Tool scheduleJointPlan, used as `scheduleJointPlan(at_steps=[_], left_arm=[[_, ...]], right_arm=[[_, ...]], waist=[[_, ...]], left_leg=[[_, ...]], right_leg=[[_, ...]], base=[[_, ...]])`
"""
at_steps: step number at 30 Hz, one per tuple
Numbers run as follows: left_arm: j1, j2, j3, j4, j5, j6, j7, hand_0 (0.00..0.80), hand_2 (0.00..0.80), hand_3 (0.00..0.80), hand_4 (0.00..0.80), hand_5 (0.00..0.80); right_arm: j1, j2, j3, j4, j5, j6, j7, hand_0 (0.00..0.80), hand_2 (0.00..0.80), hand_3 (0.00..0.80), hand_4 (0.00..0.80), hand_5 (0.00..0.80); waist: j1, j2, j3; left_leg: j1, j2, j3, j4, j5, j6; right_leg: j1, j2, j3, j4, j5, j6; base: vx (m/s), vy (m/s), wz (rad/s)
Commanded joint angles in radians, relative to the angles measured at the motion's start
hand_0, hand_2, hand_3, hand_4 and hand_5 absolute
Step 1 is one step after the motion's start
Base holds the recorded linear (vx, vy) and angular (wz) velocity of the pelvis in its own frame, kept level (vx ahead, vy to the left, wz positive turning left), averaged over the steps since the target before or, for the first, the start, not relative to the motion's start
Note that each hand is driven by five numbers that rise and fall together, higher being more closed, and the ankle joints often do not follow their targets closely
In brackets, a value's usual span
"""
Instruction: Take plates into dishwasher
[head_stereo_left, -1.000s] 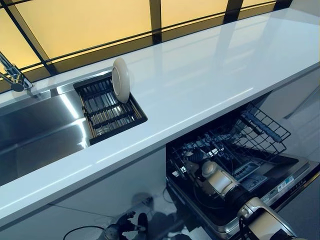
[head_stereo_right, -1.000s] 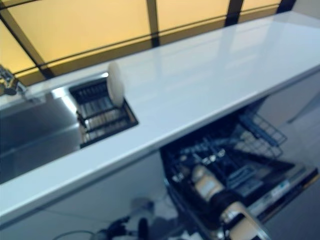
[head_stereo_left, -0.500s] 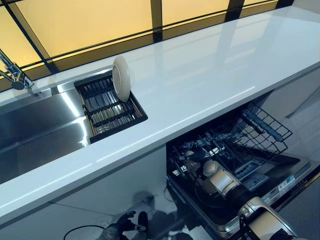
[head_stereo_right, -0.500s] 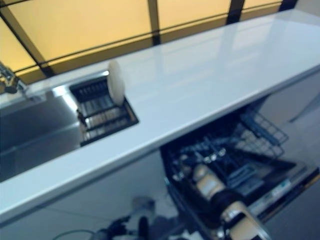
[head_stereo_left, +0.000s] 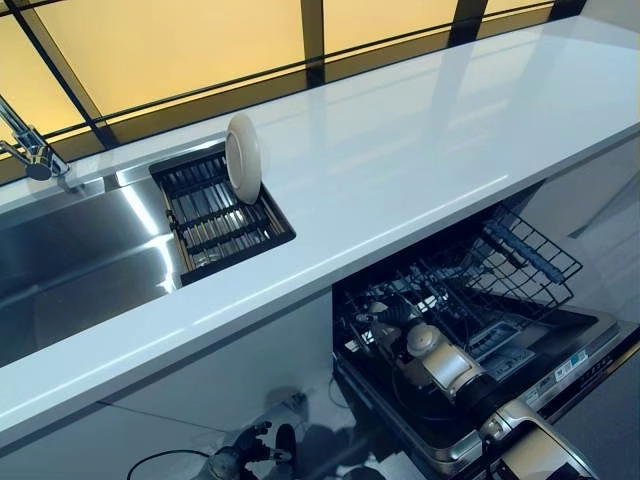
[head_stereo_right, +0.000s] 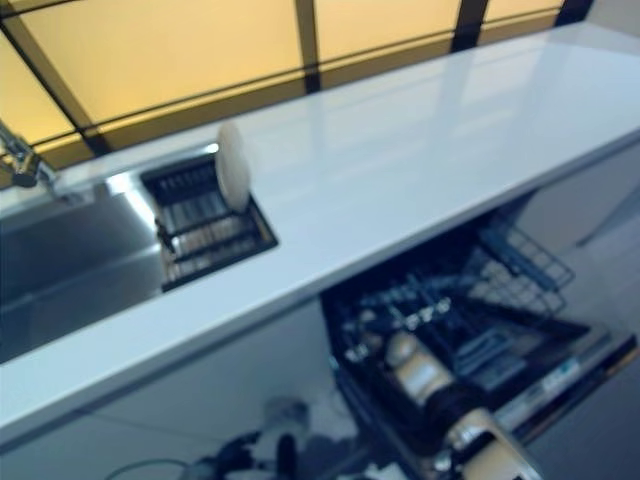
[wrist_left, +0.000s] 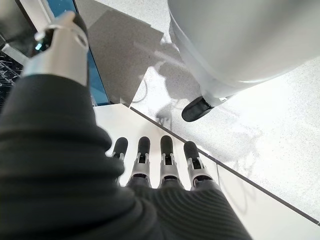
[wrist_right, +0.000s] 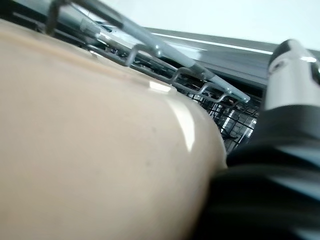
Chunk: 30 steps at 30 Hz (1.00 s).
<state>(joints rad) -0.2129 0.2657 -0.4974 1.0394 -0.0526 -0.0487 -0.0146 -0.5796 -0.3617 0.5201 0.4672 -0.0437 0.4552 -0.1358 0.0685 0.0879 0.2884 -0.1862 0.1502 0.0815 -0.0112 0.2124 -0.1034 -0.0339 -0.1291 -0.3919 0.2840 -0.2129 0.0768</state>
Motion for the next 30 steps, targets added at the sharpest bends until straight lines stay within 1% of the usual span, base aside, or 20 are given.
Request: scheduleJointPlan(at_steps=[1, 3, 4, 9, 12, 15, 21, 30], left_arm=[[-0.072, 0.006, 0.009, -0.040, 0.021, -0.002, 0.020, 0.000, 0.000, 0.000, 0.000, 0.000], [-0.068, 0.006, 0.011, -0.043, 0.019, -0.001, 0.024, 0.000, 0.000, 0.000, 0.000, 0.000], [-0.064, 0.007, 0.014, -0.047, 0.018, 0.002, 0.025, 0.000, 0.000, 0.000, 0.000, 0.000], [-0.048, 0.007, 0.025, -0.054, 0.016, 0.005, 0.033, 0.000, 0.000, 0.000, 0.000, 0.000], [-0.031, 0.010, 0.035, -0.059, 0.015, 0.005, 0.036, 0.000, 0.000, 0.000, 0.000, 0.000], [-0.013, 0.012, 0.044, -0.060, 0.011, -0.002, 0.038, 0.000, 0.000, 0.000, 0.000, 0.000], [0.018, 0.016, 0.060, -0.070, 0.015, -0.007, 0.034, 0.000, 0.000, 0.000, 0.000, 0.000], [0.058, 0.014, 0.076, -0.066, 0.028, -0.017, 0.031, 0.000, 0.000, 0.000, 0.000, 0.000]], right_arm=[[0.121, 0.056, 0.023, -0.031, 0.087, -0.015, 0.038, 0.000, 0.000, 0.000, 0.000, 0.000], [0.133, 0.054, 0.016, -0.055, 0.092, -0.027, 0.041, 0.000, 0.000, 0.000, 0.000, 0.000], [0.148, 0.053, 0.009, -0.078, 0.104, -0.045, 0.030, 0.000, 0.000, 0.000, 0.000, 0.000], [0.196, 0.036, -0.025, -0.156, 0.136, -0.076, 0.008, 0.000, 0.000, 0.000, 0.000, 0.000], [0.239, 0.013, -0.061, -0.219, 0.148, -0.114, -0.002, 0.000, 0.000, 0.000, 0.000, 0.000], [0.281, -0.009, -0.098, -0.277, 0.145, -0.152, 0.002, 0.000, 0.000, 0.000, 0.000, 0.000], [0.355, -0.045, -0.156, -0.366, 0.147, -0.201, 0.026, 0.000, 0.000, 0.000, 0.000, 0.000], [0.434, -0.060, -0.225, -0.447, 0.183, -0.261, 0.028, 0.000, 0.000, 0.000, 0.000, 0.000]], waist=[[0.022, -0.057, 0.088], [0.019, -0.058, 0.089], [0.015, -0.058, 0.089], [0.002, -0.062, 0.087], [-0.009, -0.063, 0.085], [-0.022, -0.066, 0.082], [-0.038, -0.072, 0.071], [-0.051, -0.080, 0.051]], left_leg=[[0.063, -0.047, 0.027, -0.040, -0.039, 0.009], [0.064, -0.046, 0.028, -0.040, -0.039, 0.009], [0.066, -0.045, 0.030, -0.041, -0.038, 0.009], [0.074, -0.041, 0.037, -0.043, -0.038, 0.010], [0.081, -0.035, 0.045, -0.045, -0.039, 0.010], [0.086, -0.030, 0.053, -0.043, -0.040, 0.009], [0.099, -0.021, 0.068, -0.041, -0.042, 0.009], [0.119, -0.007, 0.086, -0.036, -0.041, 0.008]], right_leg=[[-0.028, 0.008, 0.051, -0.135, 0.187, -0.026], [-0.028, 0.009, 0.052, -0.134, 0.187, -0.026], [-0.027, 0.009, 0.054, -0.133, 0.187, -0.025], [-0.025, 0.013, 0.062, -0.132, 0.186, -0.023], [-0.021, 0.016, 0.069, -0.132, 0.185, -0.020], [-0.017, 0.019, 0.077, -0.133, 0.184, -0.019], [-0.001, 0.023, 0.089, -0.136, 0.183, -0.016], [0.034, 0.031, 0.101, -0.150, 0.183, -0.015]], base=[[0.000, 0.000, 0.00], [0.000, 0.000, 0.00], [0.000, 0.000, 0.00], [0.000, 0.000, 0.00], [0.010, 0.013, -0.06], [0.014, 0.015, -0.06], [0.023, 0.006, -0.05], [0.028, -0.004, -0.04]])
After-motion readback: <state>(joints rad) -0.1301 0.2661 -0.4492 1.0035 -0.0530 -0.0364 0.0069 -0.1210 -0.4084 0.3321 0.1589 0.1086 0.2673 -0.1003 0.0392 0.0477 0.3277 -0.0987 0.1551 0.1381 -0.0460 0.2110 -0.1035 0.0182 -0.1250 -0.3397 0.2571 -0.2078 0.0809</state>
